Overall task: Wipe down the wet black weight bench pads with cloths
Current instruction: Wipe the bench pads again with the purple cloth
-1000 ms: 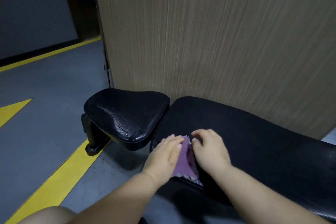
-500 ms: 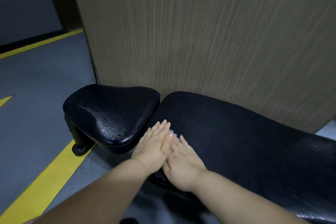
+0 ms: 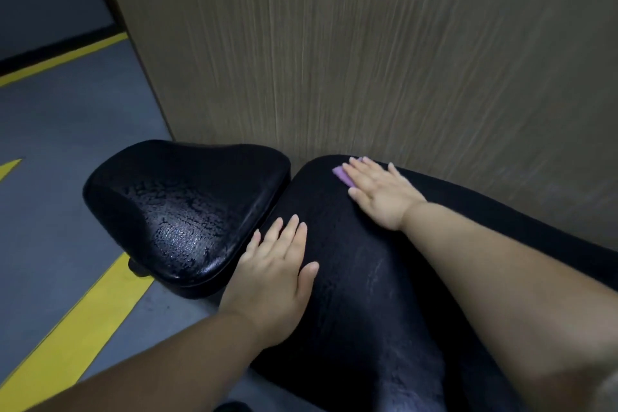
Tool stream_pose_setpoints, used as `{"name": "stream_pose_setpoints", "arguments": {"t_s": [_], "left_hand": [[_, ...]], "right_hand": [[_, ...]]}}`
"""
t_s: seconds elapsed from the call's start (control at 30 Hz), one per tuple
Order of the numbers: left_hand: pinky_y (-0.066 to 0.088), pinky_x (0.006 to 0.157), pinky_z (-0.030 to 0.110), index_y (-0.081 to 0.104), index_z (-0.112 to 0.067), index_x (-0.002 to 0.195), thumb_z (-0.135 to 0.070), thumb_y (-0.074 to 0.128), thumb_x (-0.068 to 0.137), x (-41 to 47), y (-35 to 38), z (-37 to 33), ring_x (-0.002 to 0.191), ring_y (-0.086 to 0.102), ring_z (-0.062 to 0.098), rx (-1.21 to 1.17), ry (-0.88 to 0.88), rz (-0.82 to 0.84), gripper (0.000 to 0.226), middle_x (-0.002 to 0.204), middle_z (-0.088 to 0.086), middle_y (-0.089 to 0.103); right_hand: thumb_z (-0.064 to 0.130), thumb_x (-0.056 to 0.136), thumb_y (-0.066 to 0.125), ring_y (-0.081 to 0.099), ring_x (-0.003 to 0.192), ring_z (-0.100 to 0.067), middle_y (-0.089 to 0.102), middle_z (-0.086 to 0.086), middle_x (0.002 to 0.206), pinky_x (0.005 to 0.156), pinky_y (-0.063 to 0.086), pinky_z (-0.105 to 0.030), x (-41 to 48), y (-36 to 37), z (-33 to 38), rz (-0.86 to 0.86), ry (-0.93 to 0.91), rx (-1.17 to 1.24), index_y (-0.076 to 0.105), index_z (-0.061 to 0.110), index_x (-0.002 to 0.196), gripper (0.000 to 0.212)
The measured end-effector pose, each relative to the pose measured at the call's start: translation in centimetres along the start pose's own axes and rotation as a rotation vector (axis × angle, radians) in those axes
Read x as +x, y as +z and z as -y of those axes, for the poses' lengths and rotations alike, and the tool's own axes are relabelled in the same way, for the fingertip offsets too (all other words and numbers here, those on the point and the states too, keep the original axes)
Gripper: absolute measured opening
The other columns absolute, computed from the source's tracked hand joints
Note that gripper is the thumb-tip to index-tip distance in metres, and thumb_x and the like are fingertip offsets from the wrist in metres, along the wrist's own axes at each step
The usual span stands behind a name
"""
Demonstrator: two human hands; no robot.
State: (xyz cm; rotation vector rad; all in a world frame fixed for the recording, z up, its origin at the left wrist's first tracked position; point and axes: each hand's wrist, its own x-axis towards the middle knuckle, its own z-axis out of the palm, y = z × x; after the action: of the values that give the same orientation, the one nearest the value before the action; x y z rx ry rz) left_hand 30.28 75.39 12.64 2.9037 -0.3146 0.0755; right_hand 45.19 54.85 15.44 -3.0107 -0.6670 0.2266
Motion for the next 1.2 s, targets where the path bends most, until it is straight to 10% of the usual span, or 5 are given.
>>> {"name": "stream_pose_setpoints", "arguments": {"t_s": [0.33, 0.6, 0.9, 1.2], "left_hand": [[-0.016, 0.116, 0.027, -0.002, -0.026, 0.156, -0.057, -0.018, 0.080, -0.1, -0.3, 0.0, 0.147, -0.014, 0.005, -0.010, -0.024, 0.003, 0.083, 0.160, -0.015, -0.010], [-0.011, 0.117, 0.028, 0.002, -0.024, 0.156, -0.055, -0.022, 0.072, 0.1, -0.5, -0.2, 0.148, -0.011, 0.004, -0.005, -0.045, 0.032, 0.093, 0.162, -0.013, -0.006], [-0.010, 0.119, 0.032, -0.003, -0.022, 0.156, -0.058, -0.021, 0.074, -0.2, -0.7, -0.2, 0.148, -0.013, 0.009, 0.056, 0.062, 0.088, 0.091, 0.162, -0.011, -0.009], [-0.012, 0.118, 0.030, -0.005, -0.031, 0.155, -0.060, -0.018, 0.075, 0.1, -0.9, -0.3, 0.146, -0.016, 0.003, 0.067, 0.114, 0.095, 0.086, 0.155, -0.020, -0.016]], "right_hand": [[0.041, 0.103, 0.021, 0.008, 0.147, -0.016, 0.012, 0.004, 0.161, 0.119, 0.007, -0.039, 1.8, -0.5, -2.5, -0.029, 0.134, 0.002, 0.011, 0.023, 0.154, 0.055], [0.051, 0.095, 0.016, -0.018, 0.145, -0.012, -0.013, 0.010, 0.155, 0.117, -0.014, -0.033, -13.0, 2.0, 5.8, 0.044, -0.291, -0.014, 0.000, 0.024, 0.153, 0.066], [0.051, 0.100, 0.023, 0.010, 0.148, -0.017, 0.020, 0.005, 0.159, 0.117, 0.010, -0.041, -21.1, 4.1, 6.8, -0.016, -0.518, -0.079, 0.024, 0.025, 0.151, 0.058], [0.066, 0.089, 0.001, -0.016, 0.144, -0.004, -0.008, 0.018, 0.156, 0.116, -0.012, -0.034, -14.2, 2.1, 0.9, 0.025, -0.281, -0.019, -0.002, 0.036, 0.150, 0.068]]}}
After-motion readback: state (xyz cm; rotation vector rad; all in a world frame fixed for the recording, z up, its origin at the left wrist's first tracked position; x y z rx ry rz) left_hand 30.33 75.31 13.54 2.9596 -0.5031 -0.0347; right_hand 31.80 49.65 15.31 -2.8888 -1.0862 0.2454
